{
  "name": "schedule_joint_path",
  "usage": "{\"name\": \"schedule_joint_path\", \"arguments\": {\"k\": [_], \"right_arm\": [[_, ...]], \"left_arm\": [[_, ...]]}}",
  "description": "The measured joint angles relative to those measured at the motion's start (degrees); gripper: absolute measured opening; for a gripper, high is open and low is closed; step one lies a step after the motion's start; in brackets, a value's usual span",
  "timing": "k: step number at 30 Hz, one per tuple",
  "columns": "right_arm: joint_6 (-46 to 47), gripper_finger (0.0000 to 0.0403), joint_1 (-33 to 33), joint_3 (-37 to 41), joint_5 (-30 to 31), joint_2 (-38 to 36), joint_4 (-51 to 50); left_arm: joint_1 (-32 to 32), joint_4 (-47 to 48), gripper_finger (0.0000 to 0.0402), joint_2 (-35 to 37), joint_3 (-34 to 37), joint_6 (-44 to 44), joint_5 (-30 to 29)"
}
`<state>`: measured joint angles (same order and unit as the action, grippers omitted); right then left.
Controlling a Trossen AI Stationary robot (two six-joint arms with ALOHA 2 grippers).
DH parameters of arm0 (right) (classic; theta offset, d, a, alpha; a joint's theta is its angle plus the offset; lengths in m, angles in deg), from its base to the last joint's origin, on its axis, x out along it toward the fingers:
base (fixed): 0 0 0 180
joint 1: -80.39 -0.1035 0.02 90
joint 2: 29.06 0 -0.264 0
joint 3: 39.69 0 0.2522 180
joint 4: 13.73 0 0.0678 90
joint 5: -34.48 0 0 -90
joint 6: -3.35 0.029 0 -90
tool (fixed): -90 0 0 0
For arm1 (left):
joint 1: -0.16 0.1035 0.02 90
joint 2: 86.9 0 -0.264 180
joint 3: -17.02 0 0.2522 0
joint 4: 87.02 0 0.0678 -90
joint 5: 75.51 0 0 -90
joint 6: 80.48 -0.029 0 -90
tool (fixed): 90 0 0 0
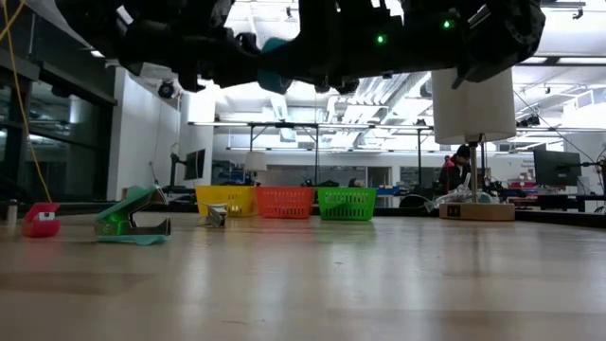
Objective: Pick and place Stapler, Stapler remover, tape
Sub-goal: Put the light blue tape into the green basket
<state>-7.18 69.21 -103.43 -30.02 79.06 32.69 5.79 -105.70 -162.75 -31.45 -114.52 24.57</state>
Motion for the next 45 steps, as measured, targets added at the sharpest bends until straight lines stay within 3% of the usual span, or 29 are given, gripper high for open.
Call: {"name": "schedule_joint_path", "arguments": {"k": [13,24,28,32,45], "right_arm": [[13.9,0.0035,5.3,0.0,3.9,-6.6,-22.8],[28.6,0.0035,18.5,0.0,-0.1,-12.3,-39.0],[31.4,0.0035,23.3,0.1,-3.3,-12.0,-38.9],[28.3,0.0035,27.7,0.1,-9.0,-11.9,-39.0],[18.2,0.0035,41.0,0.2,-35.5,-9.4,-39.2]], "left_arm": [[0.0,6.8,0.0122,2.0,0.1,-1.9,-13.3],[0.0,7.8,0.0122,2.4,0.1,-3.9,-21.0],[0.0,7.2,0.0122,2.4,0.1,-4.7,-21.2],[0.0,6.9,0.0122,2.4,0.1,-4.7,-21.2],[0.0,6.6,0.0123,2.4,0.1,-4.7,-21.2]]}}
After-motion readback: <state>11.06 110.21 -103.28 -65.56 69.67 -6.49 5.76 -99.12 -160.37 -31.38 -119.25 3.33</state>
